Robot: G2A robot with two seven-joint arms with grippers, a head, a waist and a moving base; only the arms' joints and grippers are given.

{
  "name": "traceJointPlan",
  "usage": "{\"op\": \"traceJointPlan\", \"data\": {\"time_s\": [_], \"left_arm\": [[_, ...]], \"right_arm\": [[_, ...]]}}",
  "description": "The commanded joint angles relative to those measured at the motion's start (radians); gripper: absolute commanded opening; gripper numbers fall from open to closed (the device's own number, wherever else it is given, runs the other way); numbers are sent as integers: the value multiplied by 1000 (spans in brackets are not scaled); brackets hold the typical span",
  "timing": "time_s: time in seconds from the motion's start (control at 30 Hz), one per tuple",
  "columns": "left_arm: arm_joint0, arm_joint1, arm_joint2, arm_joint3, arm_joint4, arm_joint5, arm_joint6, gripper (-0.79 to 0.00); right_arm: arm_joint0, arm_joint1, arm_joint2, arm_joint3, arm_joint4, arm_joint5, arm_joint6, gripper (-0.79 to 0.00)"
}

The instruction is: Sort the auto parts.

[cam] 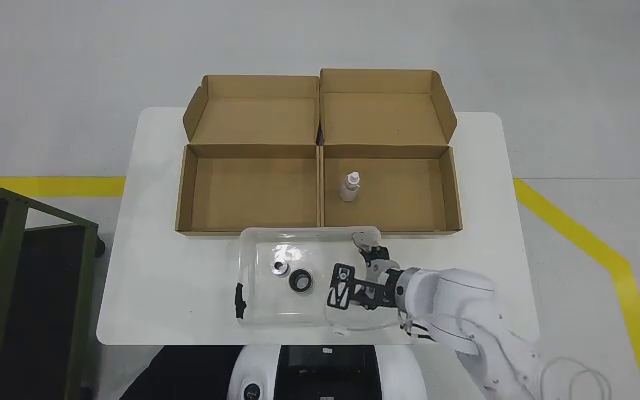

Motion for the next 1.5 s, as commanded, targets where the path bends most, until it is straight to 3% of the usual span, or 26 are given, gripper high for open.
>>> {"op": "traceJointPlan", "data": {"time_s": [0.0,0.53,0.63,0.83,0.97,1.07,1.47], "left_arm": [[0,0,0,0,0,0,0,0],[0,0,0,0,0,0,0,0],[0,0,0,0,0,0,0,0],[0,0,0,0,0,0,0,0],[0,0,0,0,0,0,0,0],[0,0,0,0,0,0,0,0],[0,0,0,0,0,0,0,0]], "right_arm": [[14,-1,-15,15,7,-4,18,0],[98,-4,-121,108,26,-3,114,0],[109,-5,-133,117,23,7,123,-114],[129,-6,-163,143,20,14,131,-188],[141,-6,-179,155,18,21,137,-296],[148,-4,-191,159,9,28,145,-299],[165,11,-249,163,-37,53,170,-459]]}}
